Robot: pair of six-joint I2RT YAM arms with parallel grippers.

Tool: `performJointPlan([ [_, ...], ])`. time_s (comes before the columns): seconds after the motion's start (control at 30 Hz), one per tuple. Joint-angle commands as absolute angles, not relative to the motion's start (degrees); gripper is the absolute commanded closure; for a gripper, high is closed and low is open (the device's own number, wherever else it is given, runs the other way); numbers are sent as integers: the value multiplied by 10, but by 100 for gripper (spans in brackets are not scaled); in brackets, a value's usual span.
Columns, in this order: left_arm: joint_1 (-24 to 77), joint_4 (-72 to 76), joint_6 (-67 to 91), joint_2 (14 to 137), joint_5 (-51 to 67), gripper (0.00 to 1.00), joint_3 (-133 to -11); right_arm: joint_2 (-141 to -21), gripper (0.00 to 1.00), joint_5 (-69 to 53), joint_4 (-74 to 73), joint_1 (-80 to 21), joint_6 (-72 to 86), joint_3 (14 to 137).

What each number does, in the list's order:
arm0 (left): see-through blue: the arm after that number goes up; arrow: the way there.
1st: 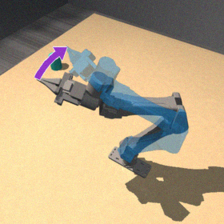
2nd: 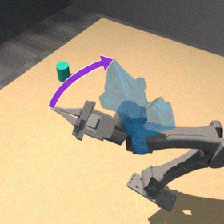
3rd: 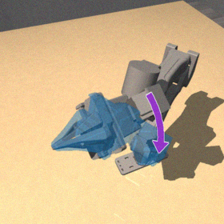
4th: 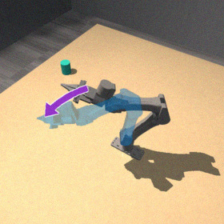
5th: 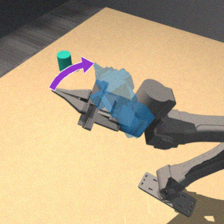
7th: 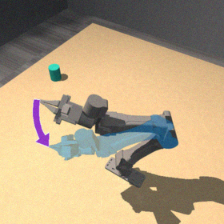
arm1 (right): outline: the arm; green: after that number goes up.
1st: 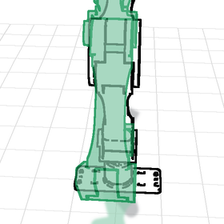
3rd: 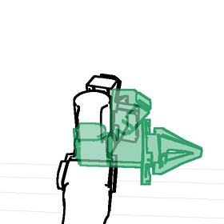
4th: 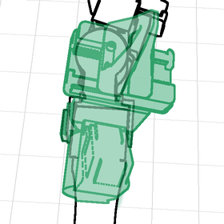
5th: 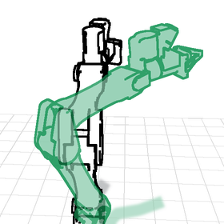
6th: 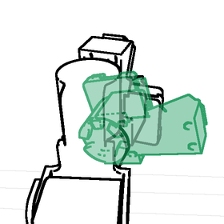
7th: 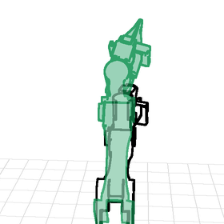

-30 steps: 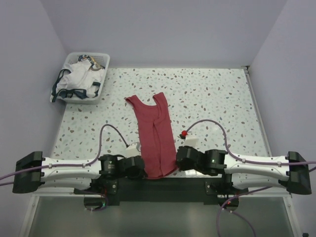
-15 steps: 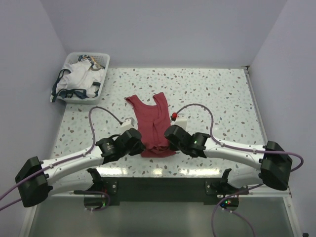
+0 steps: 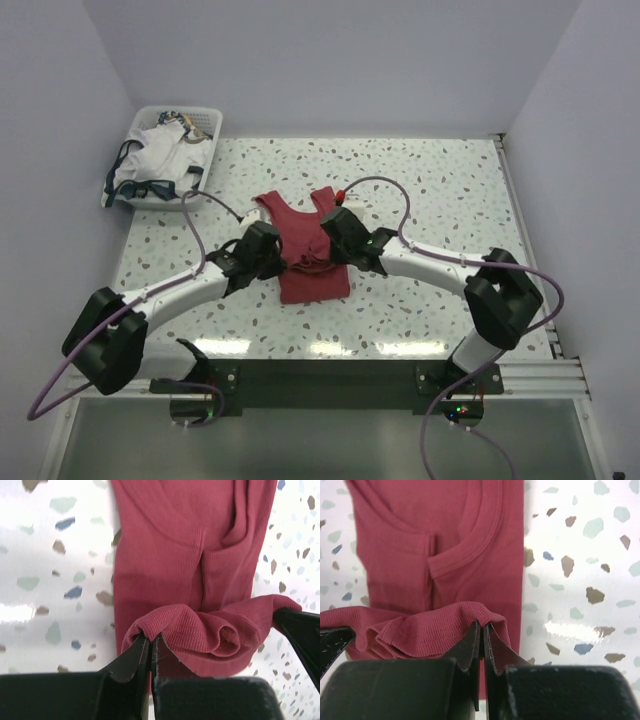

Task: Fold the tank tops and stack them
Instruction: Fold the tank top

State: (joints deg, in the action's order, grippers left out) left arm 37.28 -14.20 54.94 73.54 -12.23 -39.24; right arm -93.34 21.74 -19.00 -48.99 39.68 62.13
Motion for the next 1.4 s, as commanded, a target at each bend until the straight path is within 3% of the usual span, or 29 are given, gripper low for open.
performJointPlan([
  [0.0,345,-57,489,794,-86,99,-439,-966,99,188,-168,-463,375,666],
  [0.03,335,-54,487,807,-80,98,-446,-975,93,185,-164,-454,367,671],
  [0.07,330,-43,483,817,-64,87,-453,-984,75,180,-164,-448,363,678],
  [0.13,319,-32,469,836,-58,72,-459,-1003,53,171,-174,-434,355,704],
  [0.17,315,-33,467,838,-65,58,-467,-1004,48,164,-172,-431,352,709],
  [0.27,301,-32,462,819,-74,41,-468,-990,37,162,-170,-423,343,716],
  [0.37,294,-37,462,786,-81,39,-464,-971,37,165,-180,-421,332,725],
  [0.43,294,-41,461,771,-78,39,-463,-962,39,161,-183,-424,330,721],
  [0.53,294,-41,465,759,-58,47,-447,-945,45,147,-174,-443,330,696],
  [0.57,295,-32,468,756,-42,56,-430,-940,53,155,-171,-453,330,691],
  [0.63,305,-18,481,745,-28,65,-411,-940,64,163,-171,-487,327,684],
  [0.73,320,18,496,746,-16,83,-380,-970,71,165,-171,-507,323,697],
  [0.87,330,39,510,760,-4,93,-362,-1031,79,169,-185,-504,312,741],
  [1.13,369,48,533,766,-22,94,-325,-1170,81,155,-200,-463,275,878],
  [1.37,383,58,543,773,-31,95,-298,-1223,79,140,-199,-462,253,959],
])
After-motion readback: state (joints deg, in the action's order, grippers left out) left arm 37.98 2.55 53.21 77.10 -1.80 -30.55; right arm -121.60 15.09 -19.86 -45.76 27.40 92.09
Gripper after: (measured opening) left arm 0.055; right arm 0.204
